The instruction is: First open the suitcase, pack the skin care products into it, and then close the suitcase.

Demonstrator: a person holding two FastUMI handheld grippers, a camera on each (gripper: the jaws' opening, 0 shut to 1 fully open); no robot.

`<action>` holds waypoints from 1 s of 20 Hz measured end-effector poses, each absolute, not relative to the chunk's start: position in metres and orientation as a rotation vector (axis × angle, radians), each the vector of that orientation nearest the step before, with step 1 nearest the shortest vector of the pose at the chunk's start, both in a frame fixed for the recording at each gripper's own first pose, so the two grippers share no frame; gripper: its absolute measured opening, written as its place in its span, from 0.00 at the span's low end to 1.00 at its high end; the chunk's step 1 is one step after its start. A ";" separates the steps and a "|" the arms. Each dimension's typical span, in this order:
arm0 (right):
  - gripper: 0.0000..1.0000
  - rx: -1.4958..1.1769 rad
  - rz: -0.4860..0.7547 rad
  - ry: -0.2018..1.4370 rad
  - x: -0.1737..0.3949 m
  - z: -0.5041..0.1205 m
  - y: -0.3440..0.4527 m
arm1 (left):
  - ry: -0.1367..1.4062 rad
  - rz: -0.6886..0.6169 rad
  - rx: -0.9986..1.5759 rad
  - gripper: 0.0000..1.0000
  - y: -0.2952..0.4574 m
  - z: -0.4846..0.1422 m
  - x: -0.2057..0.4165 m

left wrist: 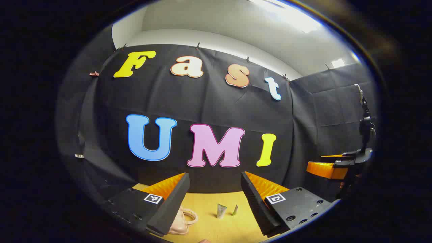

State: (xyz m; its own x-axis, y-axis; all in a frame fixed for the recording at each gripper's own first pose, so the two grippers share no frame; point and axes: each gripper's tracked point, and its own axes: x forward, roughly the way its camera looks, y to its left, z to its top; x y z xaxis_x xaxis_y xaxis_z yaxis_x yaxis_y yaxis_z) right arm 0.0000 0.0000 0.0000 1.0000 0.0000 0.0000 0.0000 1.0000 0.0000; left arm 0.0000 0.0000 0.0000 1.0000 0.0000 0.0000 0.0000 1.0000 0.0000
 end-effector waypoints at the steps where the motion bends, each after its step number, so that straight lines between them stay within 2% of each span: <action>1: 1.00 0.002 -0.011 -0.003 -0.002 0.002 -0.003 | 0.023 -0.009 -0.019 0.95 -0.001 -0.007 -0.002; 3: 0.98 0.006 -0.022 -0.017 -0.005 0.006 -0.006 | 0.050 -0.002 -0.035 0.96 0.006 -0.014 -0.004; 5: 1.00 0.000 -0.028 -0.017 -0.006 0.005 -0.005 | 0.048 0.008 -0.051 0.96 0.012 -0.012 -0.005; 6: 0.97 -0.003 -0.028 -0.019 -0.007 0.006 -0.004 | 0.045 0.008 -0.057 0.95 0.014 -0.012 -0.006; 10: 0.97 -0.013 -0.019 -0.037 -0.006 0.010 0.007 | 0.033 0.021 -0.028 0.95 0.024 -0.008 -0.013; 11: 1.00 -0.015 -0.016 -0.037 -0.007 0.011 0.010 | 0.030 0.023 -0.019 0.95 0.025 -0.007 -0.016; 12: 0.97 -0.017 -0.011 -0.038 -0.007 0.011 0.013 | 0.029 0.026 -0.012 0.95 0.026 -0.006 -0.017; 19: 0.97 -0.052 0.023 -0.042 -0.007 0.014 0.032 | -0.001 0.071 0.018 0.95 0.037 0.002 -0.023; 20: 1.00 -0.059 0.024 -0.038 -0.007 0.013 0.032 | 0.011 0.069 0.009 0.95 0.037 -0.003 -0.023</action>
